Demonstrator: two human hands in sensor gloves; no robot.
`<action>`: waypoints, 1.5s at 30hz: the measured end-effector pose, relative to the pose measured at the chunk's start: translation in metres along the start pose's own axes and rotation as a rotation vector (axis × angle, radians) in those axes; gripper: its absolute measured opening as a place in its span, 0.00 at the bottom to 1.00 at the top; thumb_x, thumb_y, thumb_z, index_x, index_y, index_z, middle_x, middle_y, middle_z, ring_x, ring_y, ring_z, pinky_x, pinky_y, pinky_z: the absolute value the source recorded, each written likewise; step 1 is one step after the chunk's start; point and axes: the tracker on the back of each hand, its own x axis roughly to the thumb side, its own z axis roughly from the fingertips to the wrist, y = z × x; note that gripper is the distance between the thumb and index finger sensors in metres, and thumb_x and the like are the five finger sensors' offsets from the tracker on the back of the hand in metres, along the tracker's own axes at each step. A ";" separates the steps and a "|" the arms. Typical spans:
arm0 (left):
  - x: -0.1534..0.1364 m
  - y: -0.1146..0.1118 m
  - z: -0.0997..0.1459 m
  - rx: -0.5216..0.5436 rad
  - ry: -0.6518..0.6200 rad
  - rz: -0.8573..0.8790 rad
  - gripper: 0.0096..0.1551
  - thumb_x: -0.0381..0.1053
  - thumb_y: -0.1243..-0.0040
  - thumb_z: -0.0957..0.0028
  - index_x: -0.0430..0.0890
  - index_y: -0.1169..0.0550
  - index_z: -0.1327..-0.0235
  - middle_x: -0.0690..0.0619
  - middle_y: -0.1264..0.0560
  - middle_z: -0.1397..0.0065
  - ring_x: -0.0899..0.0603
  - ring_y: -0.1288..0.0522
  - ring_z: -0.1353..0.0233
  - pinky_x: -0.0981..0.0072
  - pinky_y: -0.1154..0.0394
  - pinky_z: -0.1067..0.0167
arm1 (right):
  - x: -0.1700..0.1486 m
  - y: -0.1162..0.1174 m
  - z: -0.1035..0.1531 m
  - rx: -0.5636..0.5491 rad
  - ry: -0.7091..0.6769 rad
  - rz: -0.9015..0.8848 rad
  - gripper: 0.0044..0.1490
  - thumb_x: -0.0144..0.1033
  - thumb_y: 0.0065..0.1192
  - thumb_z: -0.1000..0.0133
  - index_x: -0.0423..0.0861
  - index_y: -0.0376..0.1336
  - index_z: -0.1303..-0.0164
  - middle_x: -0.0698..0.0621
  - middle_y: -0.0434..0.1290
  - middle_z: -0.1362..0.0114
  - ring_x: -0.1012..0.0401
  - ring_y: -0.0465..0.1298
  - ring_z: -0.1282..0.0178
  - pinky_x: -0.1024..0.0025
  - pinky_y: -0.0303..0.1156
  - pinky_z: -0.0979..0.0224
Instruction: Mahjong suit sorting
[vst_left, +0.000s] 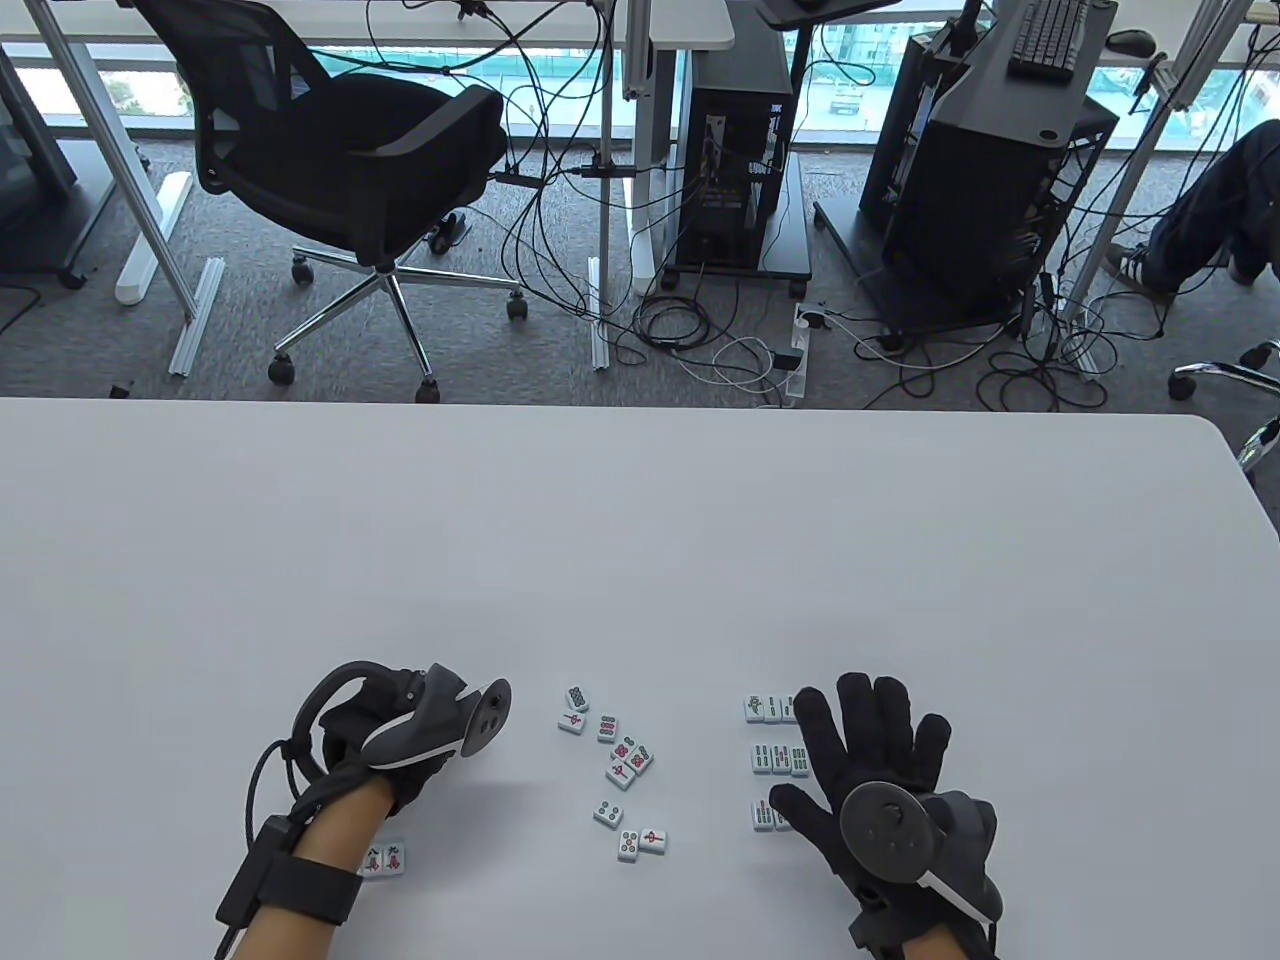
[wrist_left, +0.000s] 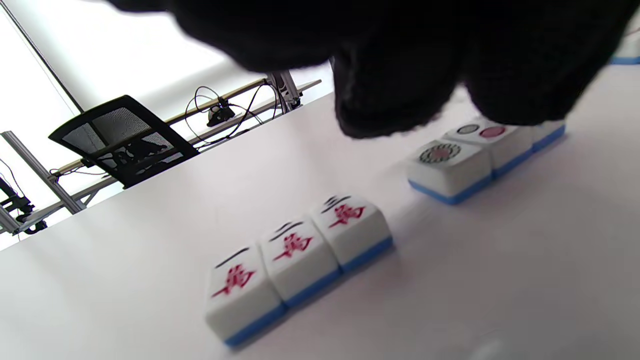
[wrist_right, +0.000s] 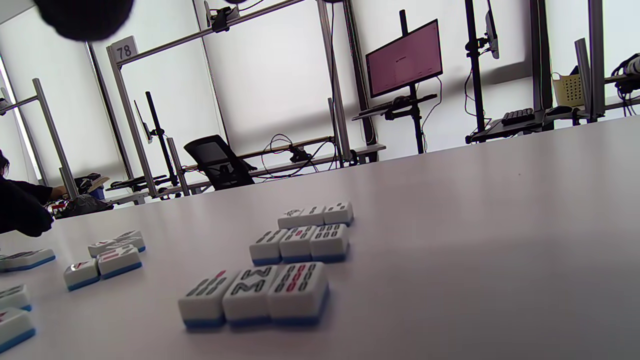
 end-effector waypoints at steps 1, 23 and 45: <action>0.007 0.008 0.003 0.033 -0.013 0.040 0.36 0.65 0.30 0.69 0.50 0.18 0.48 0.65 0.15 0.71 0.55 0.19 0.79 0.64 0.20 0.74 | 0.000 0.000 0.000 0.001 -0.001 0.000 0.53 0.67 0.46 0.47 0.60 0.33 0.17 0.43 0.31 0.12 0.40 0.29 0.16 0.28 0.30 0.23; 0.121 0.026 0.011 0.019 -0.169 0.123 0.34 0.71 0.40 0.65 0.47 0.13 0.62 0.65 0.15 0.79 0.55 0.21 0.86 0.65 0.22 0.81 | 0.003 0.001 0.001 -0.008 -0.021 -0.017 0.53 0.67 0.46 0.47 0.60 0.33 0.17 0.43 0.31 0.12 0.40 0.29 0.16 0.28 0.30 0.23; 0.121 0.019 0.009 -0.083 -0.173 0.142 0.38 0.70 0.34 0.67 0.40 0.17 0.58 0.65 0.14 0.75 0.55 0.20 0.84 0.65 0.21 0.79 | 0.004 0.003 0.001 -0.003 -0.026 -0.016 0.53 0.67 0.46 0.47 0.60 0.33 0.17 0.43 0.31 0.12 0.40 0.29 0.16 0.28 0.30 0.23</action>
